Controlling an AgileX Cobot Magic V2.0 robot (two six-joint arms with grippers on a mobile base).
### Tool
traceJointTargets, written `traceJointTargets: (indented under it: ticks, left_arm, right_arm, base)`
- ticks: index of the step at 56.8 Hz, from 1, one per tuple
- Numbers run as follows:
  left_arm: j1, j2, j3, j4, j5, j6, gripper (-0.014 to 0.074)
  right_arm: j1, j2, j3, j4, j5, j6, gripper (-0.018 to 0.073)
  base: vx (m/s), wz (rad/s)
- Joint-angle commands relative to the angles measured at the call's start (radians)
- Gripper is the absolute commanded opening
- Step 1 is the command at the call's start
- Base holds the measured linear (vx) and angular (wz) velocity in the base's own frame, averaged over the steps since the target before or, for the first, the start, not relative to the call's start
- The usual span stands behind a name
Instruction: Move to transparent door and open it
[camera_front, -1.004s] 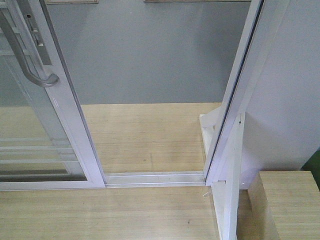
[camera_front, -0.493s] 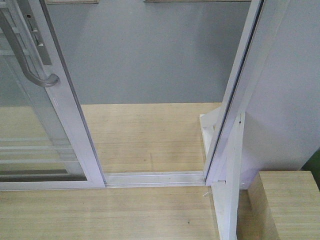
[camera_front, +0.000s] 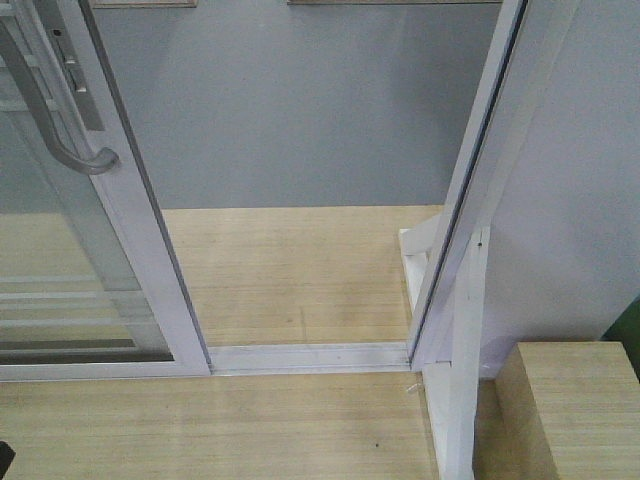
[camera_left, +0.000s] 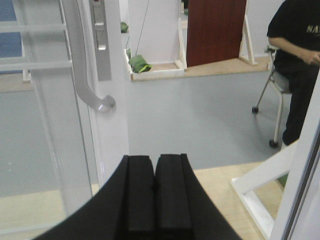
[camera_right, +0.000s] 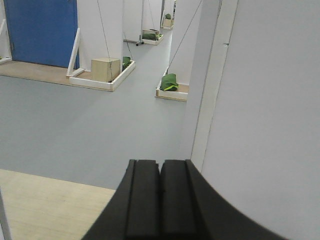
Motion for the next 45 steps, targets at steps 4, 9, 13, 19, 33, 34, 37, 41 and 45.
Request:
traceJointTargets:
  ticks: [4, 9, 13, 19, 33, 34, 37, 41, 45]
  left_arm:
    - [-0.007, -0.015, 0.011, -0.006, -0.113, -0.019, 0.0]
    - [-0.007, -0.015, 0.011, -0.006, -0.113, -0.019, 0.0]
    - [-0.007, -0.015, 0.011, -0.006, -0.113, -0.019, 0.0]
    - [-0.007, -0.015, 0.011, -0.006, -0.113, -0.019, 0.0]
    - [-0.007, -0.015, 0.011, -0.006, -0.113, -0.019, 0.0]
    - [-0.007, -0.015, 0.011, -0.006, -0.113, -0.019, 0.0]
    - [-0.007, -0.015, 0.011, -0.006, -0.113, -0.019, 0.0]
    - [-0.007, -0.015, 0.011, -0.006, -0.113, -0.019, 0.0]
    - [-0.007, -0.015, 0.011, -0.006, -0.113, -0.019, 0.0]
  right_arm:
    - [-0.006, 0.013, -0.028, -0.013, -0.085, -0.003, -0.0001]
    - [-0.006, 0.013, -0.028, -0.013, -0.085, -0.003, -0.0001]
    - [-0.006, 0.013, -0.028, -0.013, -0.085, -0.003, -0.0001]
    - [-0.006, 0.013, -0.028, -0.013, -0.085, -0.003, -0.0001]
    - [-0.006, 0.013, -0.028, -0.013, -0.085, -0.003, -0.0001]
    - [-0.006, 0.013, -0.028, -0.013, -0.085, -0.003, -0.0001]
    - [-0.006, 0.013, -0.028, -0.013, -0.085, -0.003, -0.0001]
    - [-0.006, 0.013, -0.028, -0.013, -0.085, -0.003, -0.0001]
    - [-0.006, 0.013, -0.028, -0.02, -0.085, -0.004, -0.0001]
  base:
    - [0.0, 0.0]
    - [0.0, 0.0]
    - [0.0, 0.0]
    - [0.0, 0.0]
    - [0.0, 0.0]
    - [0.0, 0.0]
    - [0.0, 0.0]
    - [0.0, 0.0]
    - [0.0, 0.0]
